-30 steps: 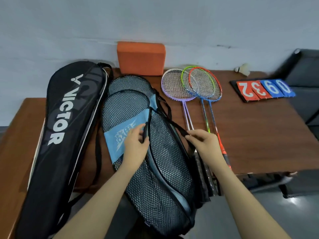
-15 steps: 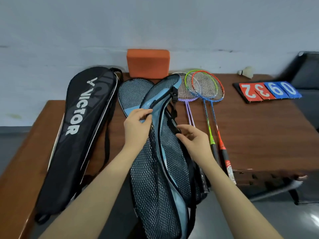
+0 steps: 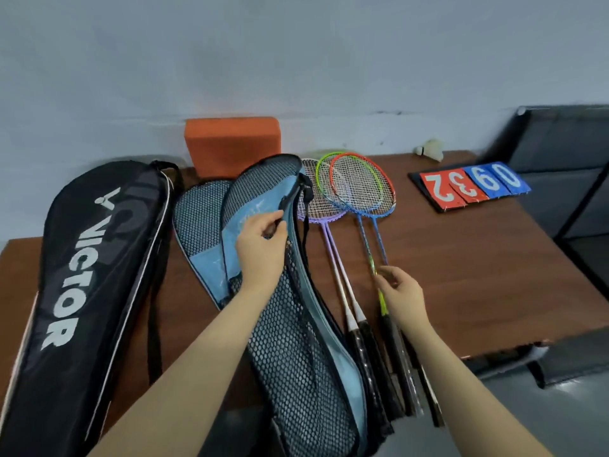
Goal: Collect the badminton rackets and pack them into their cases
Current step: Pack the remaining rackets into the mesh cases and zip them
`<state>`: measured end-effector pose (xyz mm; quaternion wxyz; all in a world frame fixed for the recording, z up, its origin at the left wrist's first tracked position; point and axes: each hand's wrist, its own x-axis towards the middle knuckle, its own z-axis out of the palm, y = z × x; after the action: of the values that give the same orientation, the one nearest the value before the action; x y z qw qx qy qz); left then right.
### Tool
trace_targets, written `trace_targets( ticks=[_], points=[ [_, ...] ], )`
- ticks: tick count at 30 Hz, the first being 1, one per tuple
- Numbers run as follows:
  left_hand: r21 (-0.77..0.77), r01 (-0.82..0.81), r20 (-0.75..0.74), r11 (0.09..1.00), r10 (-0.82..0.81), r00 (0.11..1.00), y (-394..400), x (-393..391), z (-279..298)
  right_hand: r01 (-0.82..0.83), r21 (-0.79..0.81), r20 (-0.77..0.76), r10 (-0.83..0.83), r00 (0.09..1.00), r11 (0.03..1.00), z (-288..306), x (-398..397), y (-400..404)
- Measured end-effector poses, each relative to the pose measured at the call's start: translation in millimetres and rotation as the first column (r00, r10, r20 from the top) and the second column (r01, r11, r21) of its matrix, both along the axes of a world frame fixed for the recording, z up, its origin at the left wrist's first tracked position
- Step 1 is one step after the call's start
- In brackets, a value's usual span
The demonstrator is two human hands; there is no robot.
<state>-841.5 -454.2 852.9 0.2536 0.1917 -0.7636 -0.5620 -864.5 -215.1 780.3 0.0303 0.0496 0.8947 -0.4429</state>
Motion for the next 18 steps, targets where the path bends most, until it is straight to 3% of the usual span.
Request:
trace_targets(
  ticks=[3, 7, 11, 18],
  points=[
    [0.026, 0.015, 0.029, 1.0, -0.016, 0.999, 2.3, -17.2, -11.2, 0.004, 0.182, 0.094, -0.021, 0.995, 0.983, -15.4, -15.9, 13.7],
    [0.173, 0.03, 0.109, 0.985, -0.049, 0.993, 8.6, -32.4, -29.8, -0.068, 0.459, 0.225, -0.042, 0.973, 0.886, -33.8, -25.4, 30.7],
    [0.246, -0.014, 0.142, 0.969, -0.022, 0.99, 24.7, -43.5, -41.9, -0.086, 0.436, 0.206, -0.007, 0.979, 0.896, -45.1, -32.6, 35.6],
    [0.212, -0.1, 0.198, 0.972, 0.058, 0.979, 42.4, -54.9, -54.9, -0.137, 0.169, 0.008, 0.138, 0.99, 0.976, -46.2, -21.4, 38.5]
  ],
)
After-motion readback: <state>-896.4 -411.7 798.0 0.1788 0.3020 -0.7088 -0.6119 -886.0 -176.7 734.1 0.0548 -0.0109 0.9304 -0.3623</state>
